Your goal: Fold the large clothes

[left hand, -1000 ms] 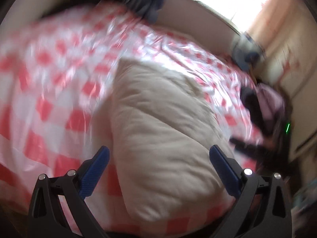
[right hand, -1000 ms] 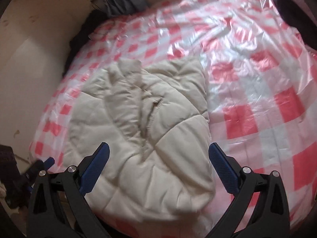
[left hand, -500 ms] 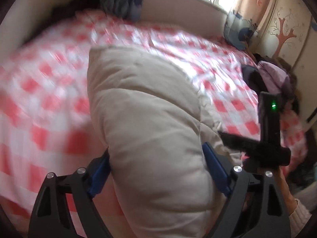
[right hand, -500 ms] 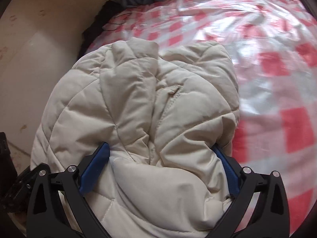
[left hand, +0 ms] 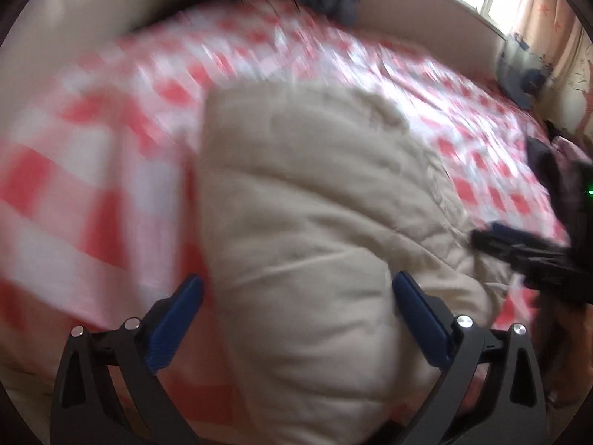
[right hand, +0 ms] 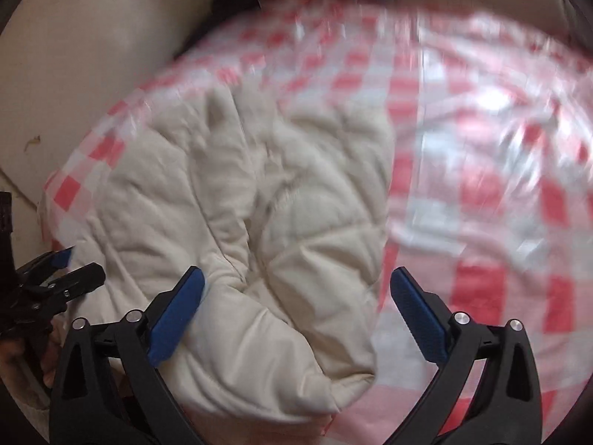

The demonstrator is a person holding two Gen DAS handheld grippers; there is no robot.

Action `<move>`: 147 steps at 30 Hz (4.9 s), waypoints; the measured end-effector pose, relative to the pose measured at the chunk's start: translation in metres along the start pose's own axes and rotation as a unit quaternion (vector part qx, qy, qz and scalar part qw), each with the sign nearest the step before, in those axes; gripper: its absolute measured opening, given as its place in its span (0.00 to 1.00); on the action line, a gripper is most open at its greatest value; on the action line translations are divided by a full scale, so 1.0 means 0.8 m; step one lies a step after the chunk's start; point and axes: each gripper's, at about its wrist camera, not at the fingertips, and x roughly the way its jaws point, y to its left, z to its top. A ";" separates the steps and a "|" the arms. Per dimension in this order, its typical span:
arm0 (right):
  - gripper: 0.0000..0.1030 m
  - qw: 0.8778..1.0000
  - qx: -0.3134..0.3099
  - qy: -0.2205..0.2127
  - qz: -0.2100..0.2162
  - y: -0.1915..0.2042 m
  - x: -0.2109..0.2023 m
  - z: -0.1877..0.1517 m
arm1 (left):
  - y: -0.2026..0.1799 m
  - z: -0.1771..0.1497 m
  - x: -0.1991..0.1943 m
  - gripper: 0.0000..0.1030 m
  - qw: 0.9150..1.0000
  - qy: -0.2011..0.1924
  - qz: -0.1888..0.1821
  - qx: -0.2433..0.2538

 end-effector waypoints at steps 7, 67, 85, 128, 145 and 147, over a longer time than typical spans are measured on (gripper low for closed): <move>0.94 0.994 -0.062 0.055 -0.068 0.004 0.047 -0.041 | -0.027 0.000 0.009 0.95 0.999 0.011 -0.031 0.022; 0.94 0.987 -0.046 0.016 -0.152 0.156 -0.095 -0.077 | -0.002 -0.092 -0.120 0.95 0.997 0.004 0.066 -0.029; 0.94 0.988 -0.047 0.013 -0.149 0.158 -0.095 -0.075 | -0.006 -0.089 -0.134 0.95 0.997 -0.009 0.075 -0.028; 0.94 0.988 -0.045 0.000 -0.146 0.179 -0.096 -0.069 | -0.002 -0.086 -0.149 0.95 0.995 -0.032 0.086 -0.027; 0.94 0.988 -0.045 0.001 -0.147 0.180 -0.095 -0.068 | -0.002 -0.087 -0.148 0.95 0.996 -0.031 0.084 -0.029; 0.94 0.988 -0.045 0.001 -0.148 0.178 -0.095 -0.069 | -0.001 -0.086 -0.146 0.95 0.996 -0.030 0.083 -0.030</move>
